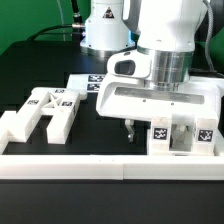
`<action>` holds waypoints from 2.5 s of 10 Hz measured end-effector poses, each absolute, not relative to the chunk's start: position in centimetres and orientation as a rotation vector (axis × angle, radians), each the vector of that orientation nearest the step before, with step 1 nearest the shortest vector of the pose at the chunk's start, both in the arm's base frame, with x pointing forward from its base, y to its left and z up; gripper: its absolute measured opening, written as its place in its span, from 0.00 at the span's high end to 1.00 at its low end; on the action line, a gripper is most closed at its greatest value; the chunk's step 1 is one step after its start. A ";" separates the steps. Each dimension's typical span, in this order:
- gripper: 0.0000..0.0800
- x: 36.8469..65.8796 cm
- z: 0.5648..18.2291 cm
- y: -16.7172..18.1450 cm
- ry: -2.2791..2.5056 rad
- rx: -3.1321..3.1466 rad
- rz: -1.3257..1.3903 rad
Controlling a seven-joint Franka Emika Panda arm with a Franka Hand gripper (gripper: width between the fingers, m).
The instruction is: Assemble chair
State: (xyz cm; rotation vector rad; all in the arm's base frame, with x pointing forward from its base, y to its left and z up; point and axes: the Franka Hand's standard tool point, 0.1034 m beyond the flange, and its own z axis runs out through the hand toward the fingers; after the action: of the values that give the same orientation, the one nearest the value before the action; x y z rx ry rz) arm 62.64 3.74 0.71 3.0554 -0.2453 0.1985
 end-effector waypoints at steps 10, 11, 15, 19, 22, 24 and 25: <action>0.96 62.1 6.1 3.5 -0.250 3.075 0.199; 0.96 62.2 7.3 3.5 -0.247 3.079 0.189; 0.96 62.1 7.3 3.4 -0.248 3.078 0.169; 0.96 60.2 8.3 2.5 -0.173 3.076 -0.146; 0.96 60.5 10.0 1.4 -0.082 3.079 -0.477; 0.96 59.7 9.4 1.4 -0.083 3.036 -0.672; 0.96 59.4 9.3 1.2 -0.086 3.000 -0.803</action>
Offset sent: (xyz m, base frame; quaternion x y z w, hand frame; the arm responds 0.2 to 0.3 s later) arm -0.0018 0.0007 0.0019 -0.0002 -0.0018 0.0106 0.9999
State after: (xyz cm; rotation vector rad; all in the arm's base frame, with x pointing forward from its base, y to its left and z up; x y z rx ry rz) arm 59.36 1.21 9.27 2.9999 -0.0863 -0.8025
